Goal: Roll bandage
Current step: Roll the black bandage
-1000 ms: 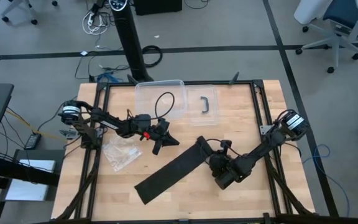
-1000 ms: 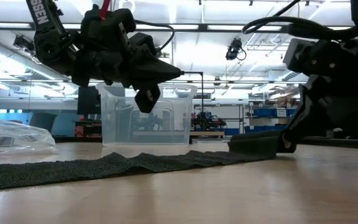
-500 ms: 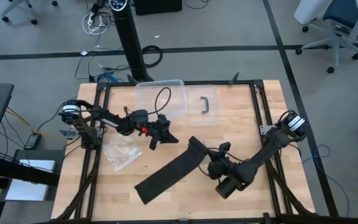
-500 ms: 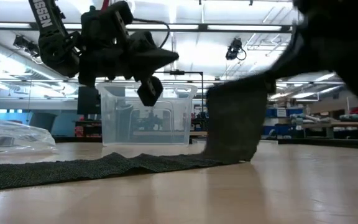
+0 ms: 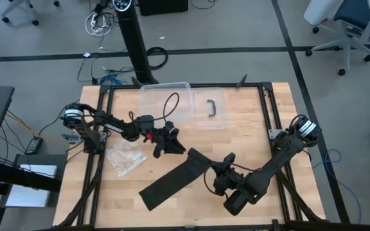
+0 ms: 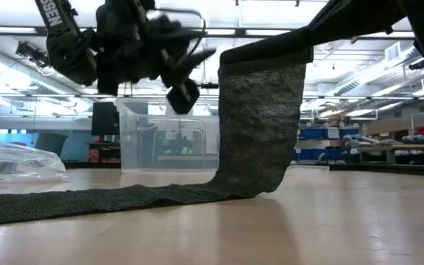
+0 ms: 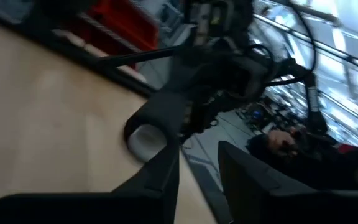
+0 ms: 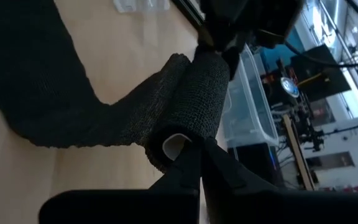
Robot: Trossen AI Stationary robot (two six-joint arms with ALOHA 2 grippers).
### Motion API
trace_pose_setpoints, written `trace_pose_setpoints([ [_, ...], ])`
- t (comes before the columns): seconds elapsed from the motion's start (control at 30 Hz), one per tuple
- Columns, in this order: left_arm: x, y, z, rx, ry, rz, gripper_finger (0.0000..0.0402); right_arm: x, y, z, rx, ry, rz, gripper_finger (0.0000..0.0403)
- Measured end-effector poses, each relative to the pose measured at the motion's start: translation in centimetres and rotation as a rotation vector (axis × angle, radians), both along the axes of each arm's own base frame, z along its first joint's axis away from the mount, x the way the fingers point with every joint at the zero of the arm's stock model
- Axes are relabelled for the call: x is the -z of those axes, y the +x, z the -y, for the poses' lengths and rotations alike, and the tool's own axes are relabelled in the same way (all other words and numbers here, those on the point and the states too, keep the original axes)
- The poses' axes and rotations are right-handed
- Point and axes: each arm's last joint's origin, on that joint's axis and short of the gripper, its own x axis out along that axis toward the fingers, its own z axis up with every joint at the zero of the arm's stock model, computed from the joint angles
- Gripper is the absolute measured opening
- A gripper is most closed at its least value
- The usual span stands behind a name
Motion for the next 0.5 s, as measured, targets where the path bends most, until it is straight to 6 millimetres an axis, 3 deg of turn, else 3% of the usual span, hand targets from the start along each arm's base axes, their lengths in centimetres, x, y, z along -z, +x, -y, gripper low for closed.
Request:
trace_pose_setpoints([
  [0.5,0.13,0.75,-0.02,0.003,0.063,-0.048,0.0127,-0.11,0.24,-0.29,-0.029,-0.019,-0.015,0.0000],
])
